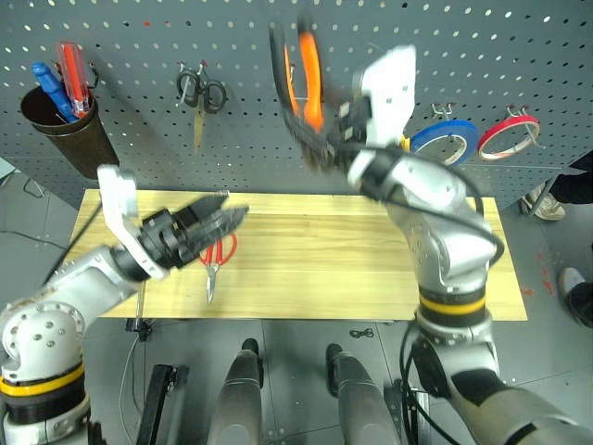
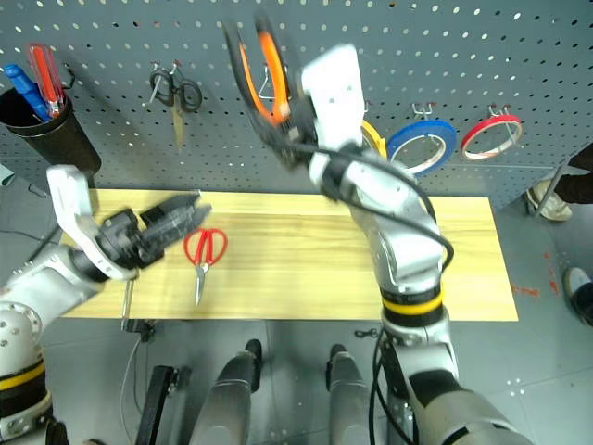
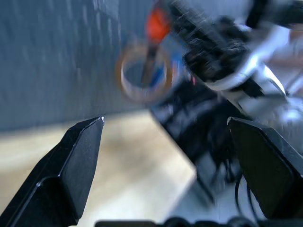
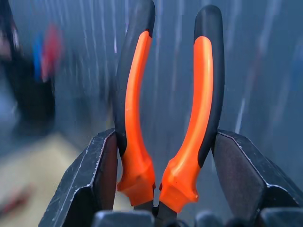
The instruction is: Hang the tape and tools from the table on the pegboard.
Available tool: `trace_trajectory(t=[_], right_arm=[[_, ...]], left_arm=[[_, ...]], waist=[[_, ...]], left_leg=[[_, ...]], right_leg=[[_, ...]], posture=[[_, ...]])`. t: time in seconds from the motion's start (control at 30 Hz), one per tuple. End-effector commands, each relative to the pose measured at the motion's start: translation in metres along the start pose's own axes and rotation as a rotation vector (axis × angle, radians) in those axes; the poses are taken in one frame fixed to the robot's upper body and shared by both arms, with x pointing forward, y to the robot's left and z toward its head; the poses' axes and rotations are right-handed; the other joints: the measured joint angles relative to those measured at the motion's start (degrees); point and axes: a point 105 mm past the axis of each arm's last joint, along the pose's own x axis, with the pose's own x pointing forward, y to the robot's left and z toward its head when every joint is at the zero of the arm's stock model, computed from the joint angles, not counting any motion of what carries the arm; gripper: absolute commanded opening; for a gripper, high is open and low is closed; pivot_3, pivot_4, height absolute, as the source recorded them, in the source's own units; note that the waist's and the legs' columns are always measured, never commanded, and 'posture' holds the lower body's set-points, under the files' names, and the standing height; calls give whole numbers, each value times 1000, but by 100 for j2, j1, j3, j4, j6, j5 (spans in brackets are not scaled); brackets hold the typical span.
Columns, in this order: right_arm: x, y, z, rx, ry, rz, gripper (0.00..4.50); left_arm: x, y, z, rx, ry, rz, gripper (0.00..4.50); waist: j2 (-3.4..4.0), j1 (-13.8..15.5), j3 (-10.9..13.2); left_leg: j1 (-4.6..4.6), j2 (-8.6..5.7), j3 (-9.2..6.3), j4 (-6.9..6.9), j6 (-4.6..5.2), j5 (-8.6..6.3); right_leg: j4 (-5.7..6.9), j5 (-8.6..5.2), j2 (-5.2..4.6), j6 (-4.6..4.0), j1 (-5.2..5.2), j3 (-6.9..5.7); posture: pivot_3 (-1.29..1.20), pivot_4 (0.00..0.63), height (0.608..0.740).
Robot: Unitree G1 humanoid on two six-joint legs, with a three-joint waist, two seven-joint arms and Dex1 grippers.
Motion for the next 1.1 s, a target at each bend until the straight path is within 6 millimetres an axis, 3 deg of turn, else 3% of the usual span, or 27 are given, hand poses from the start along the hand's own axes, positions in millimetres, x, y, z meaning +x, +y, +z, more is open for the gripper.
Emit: trace_trajectory(t=[0.03,0.23,0.67,0.8,1.1], right_arm=[[13,-22,23,-83,-148,-117,2667],[32,-33,21,-127,-222,-165,2667],[44,-30,7,-114,-253,-205,2667],[34,-17,-17,-161,-222,-173,2667],[26,-16,-50,-195,-109,-195,2667]], left_arm=[[5,-2,25,-3,-110,10,4500],[12,-3,42,-34,-210,19,4500],[8,-1,38,-26,-174,29,4500],[6,-2,35,-20,-155,31,4500],[7,-4,32,-15,-141,30,4500]], waist=[[-1,9,-1],[-1,54,0],[-1,88,0],[-1,92,0],[-2,149,0]], left_leg=[[0,-1,0,-1,0,0],[-8,-4,-3,-10,-1,1],[-15,-4,-16,-2,-31,20],[-14,-4,-17,-7,-31,21],[-31,-4,-17,-10,-50,32]], right_leg=[[0,13,-2,-22,1,-1],[-8,24,-5,-40,-2,-10],[42,29,-3,-49,-21,-18],[41,28,-3,-49,-21,-19],[52,28,-3,-51,-46,-19]], posture=[[167,389,740],[181,383,740],[207,379,740],[212,383,740],[214,383,740]])
